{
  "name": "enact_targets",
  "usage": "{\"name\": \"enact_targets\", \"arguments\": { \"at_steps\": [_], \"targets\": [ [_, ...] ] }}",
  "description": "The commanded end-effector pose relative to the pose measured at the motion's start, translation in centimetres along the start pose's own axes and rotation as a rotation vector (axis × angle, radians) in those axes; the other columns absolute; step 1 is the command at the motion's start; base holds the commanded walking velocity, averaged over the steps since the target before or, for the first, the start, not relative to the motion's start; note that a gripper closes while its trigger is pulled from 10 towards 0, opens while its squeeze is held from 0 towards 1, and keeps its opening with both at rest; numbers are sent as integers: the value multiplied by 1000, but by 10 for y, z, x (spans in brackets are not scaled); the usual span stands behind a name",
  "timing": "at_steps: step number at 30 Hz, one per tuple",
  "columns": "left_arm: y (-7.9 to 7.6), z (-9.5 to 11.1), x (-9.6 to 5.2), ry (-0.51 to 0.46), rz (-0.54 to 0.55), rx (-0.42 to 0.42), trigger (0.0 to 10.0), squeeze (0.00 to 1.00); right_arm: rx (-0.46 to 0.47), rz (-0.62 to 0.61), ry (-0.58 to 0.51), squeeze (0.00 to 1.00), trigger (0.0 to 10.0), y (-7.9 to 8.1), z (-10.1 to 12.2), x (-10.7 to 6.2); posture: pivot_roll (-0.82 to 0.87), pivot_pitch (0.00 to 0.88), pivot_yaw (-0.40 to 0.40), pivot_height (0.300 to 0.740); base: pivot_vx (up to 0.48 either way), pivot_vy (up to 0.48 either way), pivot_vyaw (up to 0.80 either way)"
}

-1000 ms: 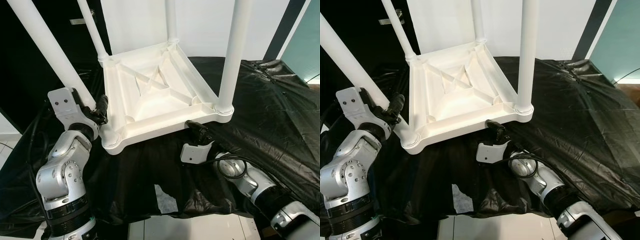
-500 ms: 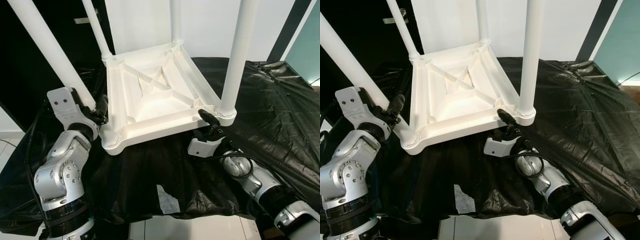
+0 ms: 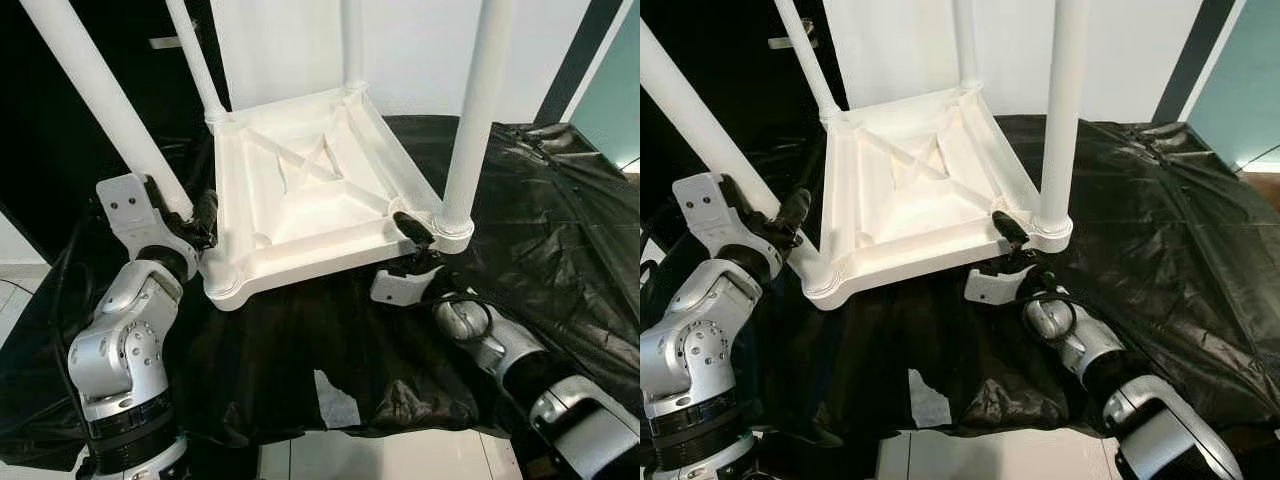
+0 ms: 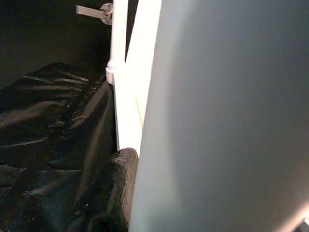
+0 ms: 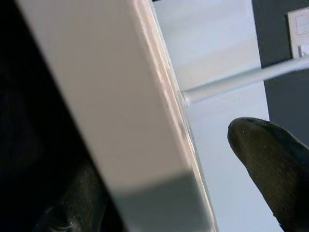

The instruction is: Building children table

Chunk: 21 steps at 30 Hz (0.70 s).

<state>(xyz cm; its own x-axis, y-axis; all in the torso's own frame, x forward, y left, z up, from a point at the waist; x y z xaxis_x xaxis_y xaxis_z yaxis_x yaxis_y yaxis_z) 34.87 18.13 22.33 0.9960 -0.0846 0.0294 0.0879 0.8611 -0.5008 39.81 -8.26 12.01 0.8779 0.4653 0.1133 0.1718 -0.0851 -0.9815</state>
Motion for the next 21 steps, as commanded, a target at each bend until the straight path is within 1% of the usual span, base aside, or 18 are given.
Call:
{"name": "enact_targets", "arguments": {
  "at_steps": [1, 5, 7, 11, 14, 15, 17, 18, 19, 21],
  "targets": [
    [-3, -14, 1, 62, -29, -85, 10000, 0, -14, 2, -16, 0, 10000, 0, 4, 3, 98, 0, -45, 740, 0, 0, 0],
    [-4, -13, 0, 60, -31, -84, 10000, 0, -30, 12, -32, 0, 10000, -2, 13, 19, 107, 0, -49, 740, 0, 0, 0],
    [-5, -13, 0, 60, -34, -84, 10000, 0, -34, 17, -44, 0, 10000, -3, 19, 24, 110, 0, -50, 740, 0, 0, 0],
    [-6, -13, 0, 57, -35, -87, 10000, 0, -48, 20, -65, 0, 10000, -2, 28, 29, 111, 0, -53, 740, 0, 0, 0],
    [-7, -13, -1, 57, -40, -87, 10000, 0, -51, 42, -63, 0, 10000, 2, 36, 33, 120, 0, -58, 740, 0, 0, 0],
    [-8, -13, -1, 57, -41, -87, 10000, 0, -49, 48, -52, 0, 9529, 4, 36, 33, 121, 0, -59, 740, 0, 0, 0],
    [-8, -13, -1, 56, -42, -88, 10000, 0, -49, 55, -39, 0, 9490, 6, 35, 33, 123, 0, -60, 740, 0, 0, 0],
    [-8, -13, -1, 57, -43, -86, 10000, 0, -43, 58, -29, 0, 8392, 6, 34, 33, 123, 0, -60, 740, 0, 0, 0],
    [-9, -13, -2, 57, -45, -86, 10000, 0, -37, 66, -6, 0, 4824, 8, 31, 34, 125, 0, -60, 740, 0, 0, 0],
    [-9, -13, -2, 57, -45, -86, 10000, 0, -37, 66, -6, 0, 4824, 8, 31, 34, 125, 0, -60, 740, 0, 0, 0]
  ]
}}
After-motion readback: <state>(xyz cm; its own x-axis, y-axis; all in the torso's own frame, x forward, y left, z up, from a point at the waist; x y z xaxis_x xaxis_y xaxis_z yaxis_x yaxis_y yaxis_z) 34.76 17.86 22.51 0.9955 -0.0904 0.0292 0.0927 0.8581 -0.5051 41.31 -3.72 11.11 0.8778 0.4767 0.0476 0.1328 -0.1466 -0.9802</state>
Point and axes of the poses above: a point about 5 cm out from each wrist's last joint towards the gripper, its own x axis pointing out of the wrist towards the gripper, its own z axis along the axis of the wrist's last joint, y = z × x, the point moved 6 cm from there along x, pointing out of the wrist towards the gripper, and after that the axes turned 13 degrees about -x, right-handed, at the moved point
